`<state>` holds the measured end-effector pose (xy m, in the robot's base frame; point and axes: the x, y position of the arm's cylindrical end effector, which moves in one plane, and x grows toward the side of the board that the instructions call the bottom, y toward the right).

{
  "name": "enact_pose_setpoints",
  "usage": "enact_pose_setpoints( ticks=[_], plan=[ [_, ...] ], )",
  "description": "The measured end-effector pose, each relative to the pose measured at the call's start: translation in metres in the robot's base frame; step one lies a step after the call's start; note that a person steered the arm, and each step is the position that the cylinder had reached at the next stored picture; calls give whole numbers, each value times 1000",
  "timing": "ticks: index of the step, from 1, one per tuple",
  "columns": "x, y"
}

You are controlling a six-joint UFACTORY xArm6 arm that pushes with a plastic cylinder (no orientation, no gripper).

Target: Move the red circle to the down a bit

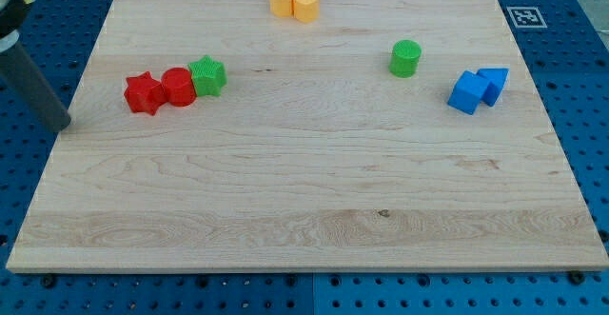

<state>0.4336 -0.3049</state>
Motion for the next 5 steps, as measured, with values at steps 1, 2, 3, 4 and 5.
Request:
enact_pose_setpoints(
  ticks=[1,2,3,4,5],
  plan=[
    [-45,3],
    [-54,28],
    [-52,68],
    [-52,116],
    [-47,151]
  ],
)
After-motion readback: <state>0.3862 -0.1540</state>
